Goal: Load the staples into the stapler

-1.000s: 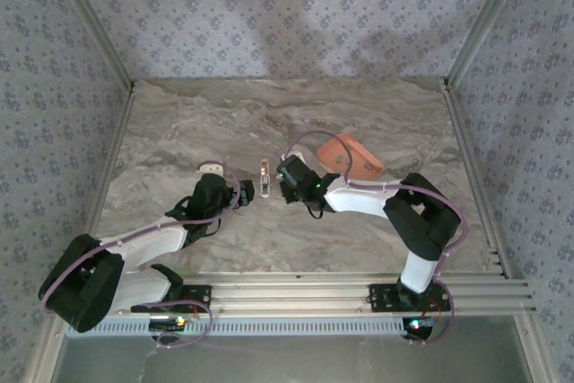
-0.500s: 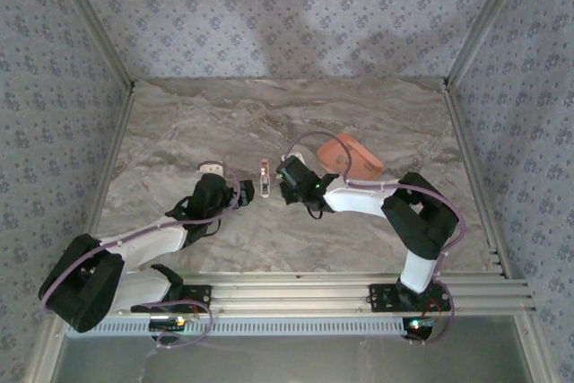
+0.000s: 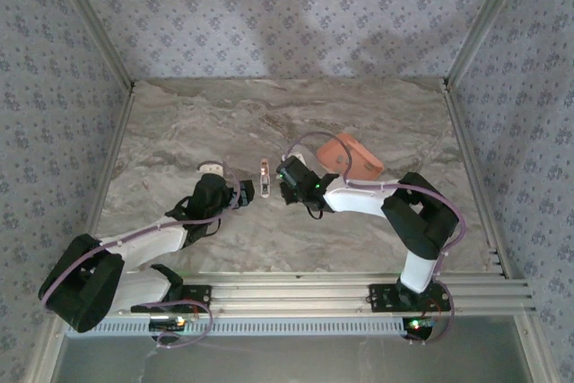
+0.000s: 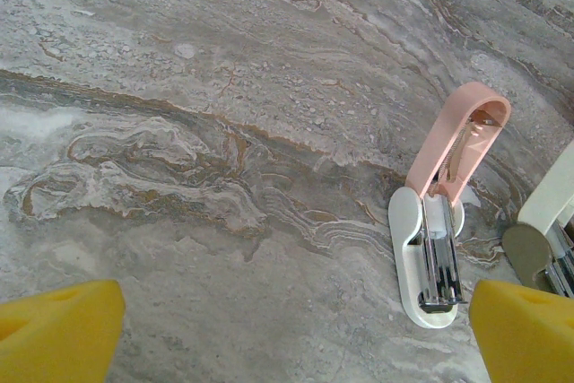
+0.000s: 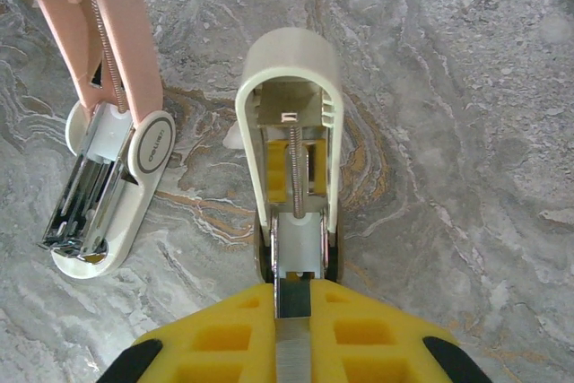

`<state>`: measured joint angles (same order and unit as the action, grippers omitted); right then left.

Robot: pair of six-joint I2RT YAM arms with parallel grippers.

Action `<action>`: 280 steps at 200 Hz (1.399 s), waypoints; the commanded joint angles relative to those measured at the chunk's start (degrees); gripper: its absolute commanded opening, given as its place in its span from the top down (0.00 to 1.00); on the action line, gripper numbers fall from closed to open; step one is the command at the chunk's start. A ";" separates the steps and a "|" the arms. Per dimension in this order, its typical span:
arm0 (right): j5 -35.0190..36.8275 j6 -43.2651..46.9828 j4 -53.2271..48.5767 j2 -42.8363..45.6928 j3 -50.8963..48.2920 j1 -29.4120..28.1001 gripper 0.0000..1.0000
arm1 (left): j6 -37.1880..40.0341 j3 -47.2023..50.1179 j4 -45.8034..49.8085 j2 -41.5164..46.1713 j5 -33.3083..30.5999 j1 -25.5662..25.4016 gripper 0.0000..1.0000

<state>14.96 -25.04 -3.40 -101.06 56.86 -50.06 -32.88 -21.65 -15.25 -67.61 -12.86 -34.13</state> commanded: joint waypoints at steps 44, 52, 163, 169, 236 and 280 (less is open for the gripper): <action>-0.06 0.03 -1.09 0.33 -1.31 -0.98 0.88 | 0.19 -0.76 -1.54 -0.30 0.45 0.22 0.02; -0.02 0.08 -0.91 0.58 -1.23 -0.97 0.88 | 0.19 -0.81 -1.54 -0.28 0.48 0.23 0.02; 2.79 -6.81 -6.14 -0.12 -0.33 -0.05 0.88 | 0.26 -0.50 -0.99 0.32 0.38 0.25 0.02; 2.71 -6.86 -6.17 -0.20 -0.28 -0.02 0.88 | 0.26 -0.46 -0.94 0.29 0.36 0.29 0.02; 2.83 -6.23 -2.92 3.14 -2.11 -0.12 0.88 | 0.85 -0.34 -2.02 0.45 1.48 0.22 0.02; 3.31 -6.00 -1.61 8.90 -4.46 -0.08 0.88 | 4.19 -0.27 -9.26 -1.30 13.31 0.14 0.05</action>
<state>16.78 -30.85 -5.41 -96.23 53.76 -50.24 -31.46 -21.61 -18.74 -67.75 -7.51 -34.13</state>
